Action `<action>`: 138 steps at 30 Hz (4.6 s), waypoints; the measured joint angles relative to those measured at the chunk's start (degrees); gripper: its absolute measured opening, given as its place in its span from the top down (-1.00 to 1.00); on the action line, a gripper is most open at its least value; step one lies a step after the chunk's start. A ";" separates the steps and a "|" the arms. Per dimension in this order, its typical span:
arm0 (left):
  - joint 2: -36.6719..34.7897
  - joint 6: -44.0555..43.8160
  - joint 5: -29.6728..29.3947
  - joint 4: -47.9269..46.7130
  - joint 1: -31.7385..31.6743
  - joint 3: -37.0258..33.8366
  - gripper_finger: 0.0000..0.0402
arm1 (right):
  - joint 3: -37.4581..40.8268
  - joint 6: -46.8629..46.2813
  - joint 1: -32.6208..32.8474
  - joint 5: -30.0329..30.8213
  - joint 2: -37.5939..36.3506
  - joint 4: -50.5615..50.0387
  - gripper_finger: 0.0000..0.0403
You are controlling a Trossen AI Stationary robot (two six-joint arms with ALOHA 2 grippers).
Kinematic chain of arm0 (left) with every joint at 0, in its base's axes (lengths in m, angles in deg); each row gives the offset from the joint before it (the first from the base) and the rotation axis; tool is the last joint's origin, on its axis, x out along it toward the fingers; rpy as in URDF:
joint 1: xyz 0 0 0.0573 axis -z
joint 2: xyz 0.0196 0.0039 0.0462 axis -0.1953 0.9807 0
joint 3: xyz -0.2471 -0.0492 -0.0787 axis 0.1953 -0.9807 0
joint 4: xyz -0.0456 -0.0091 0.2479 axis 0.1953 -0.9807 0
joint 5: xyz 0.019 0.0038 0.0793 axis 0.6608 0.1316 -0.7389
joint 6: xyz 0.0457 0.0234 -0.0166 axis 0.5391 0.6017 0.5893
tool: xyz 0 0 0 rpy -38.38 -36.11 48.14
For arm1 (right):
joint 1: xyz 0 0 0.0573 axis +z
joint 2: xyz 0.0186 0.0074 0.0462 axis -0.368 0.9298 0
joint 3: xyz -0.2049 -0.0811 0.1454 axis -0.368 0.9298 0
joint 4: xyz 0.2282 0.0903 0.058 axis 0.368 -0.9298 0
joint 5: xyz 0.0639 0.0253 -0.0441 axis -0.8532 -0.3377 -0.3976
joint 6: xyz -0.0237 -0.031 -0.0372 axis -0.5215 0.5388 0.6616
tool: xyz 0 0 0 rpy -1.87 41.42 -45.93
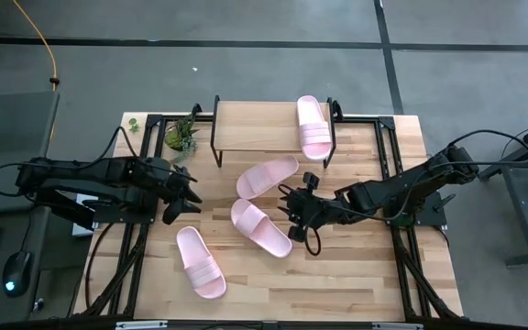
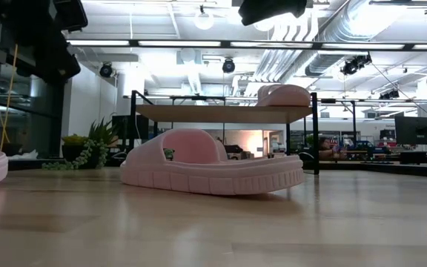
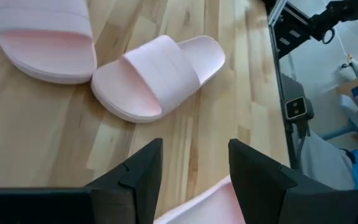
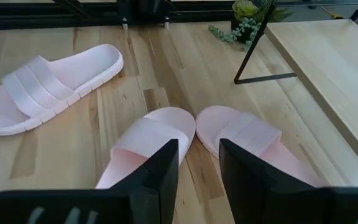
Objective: Pick and place slides into the shelf
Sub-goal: Put the pink slide on the shelf
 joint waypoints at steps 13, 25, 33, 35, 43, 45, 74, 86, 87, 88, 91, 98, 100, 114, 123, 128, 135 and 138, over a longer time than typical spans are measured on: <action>0.01 -2.54 3.08 0.63 0.02 -2.57 0.17 | 0.01 1.49 0.00 0.02 0.02 0.10 0.47; 0.01 -9.30 6.68 0.42 0.02 -9.60 0.17 | 0.01 1.51 0.00 -0.05 0.02 0.10 0.47; 0.01 -10.43 7.36 2.83 0.88 -10.03 0.17 | -0.01 3.62 -0.02 -3.21 0.02 0.08 0.47; 0.02 -11.06 7.43 4.58 2.96 -10.03 0.17 | 0.01 3.48 -0.02 -2.97 0.02 0.08 0.47; 1.58 -15.14 3.84 10.20 16.42 -10.03 0.17 | 0.01 4.09 -0.02 -2.01 0.02 0.34 0.47; 2.41 -16.60 1.63 10.71 19.62 -10.03 0.17 | 0.00 4.65 -0.02 -2.02 0.02 0.60 0.47; 26.44 -22.95 0.03 28.89 28.66 -10.00 0.17 | -0.04 5.75 1.15 -3.03 3.13 4.35 0.47; 35.27 -23.95 3.78 39.87 31.63 -9.99 0.17 | -0.04 -0.22 1.53 -2.95 3.13 5.00 0.47; 35.43 -23.97 3.63 40.03 31.61 -9.99 0.17 | -0.04 -0.20 1.63 -2.95 3.13 4.96 0.47; 35.54 -23.95 3.48 40.11 31.50 -9.97 0.17 | -0.04 -0.17 1.68 -2.97 3.13 4.97 0.47; 35.55 -23.93 2.20 40.27 31.50 -9.97 0.17 | -0.04 -0.61 1.68 -2.97 3.13 5.02 0.47; 35.55 -23.86 0.53 40.33 31.50 -9.99 0.17 | -0.04 -0.42 1.64 -2.93 3.13 5.08 0.47; 35.54 -23.64 0.53 40.33 31.50 -9.97 0.17 | -0.04 -0.15 1.65 -2.91 3.13 5.08 0.47; 35.53 -21.94 0.59 40.33 31.50 -9.97 0.18 | -0.04 -0.20 1.66 -2.53 3.13 5.09 0.47; 35.53 -21.16 0.55 40.33 31.50 -9.99 0.45 | -0.04 -0.22 1.66 -1.95 3.10 5.10 0.47; 35.53 -20.73 0.55 40.75 31.50 -9.99 0.89 | -0.04 -0.22 1.66 -1.97 3.10 5.11 0.47; 35.53 -19.64 0.53 40.81 31.49 -9.99 0.83 | -0.02 -0.09 1.64 -1.97 3.10 5.11 0.47; 35.53 -19.46 0.53 40.61 31.47 -9.46 0.83 | -0.02 -0.04 1.64 -1.97 3.10 5.11 0.47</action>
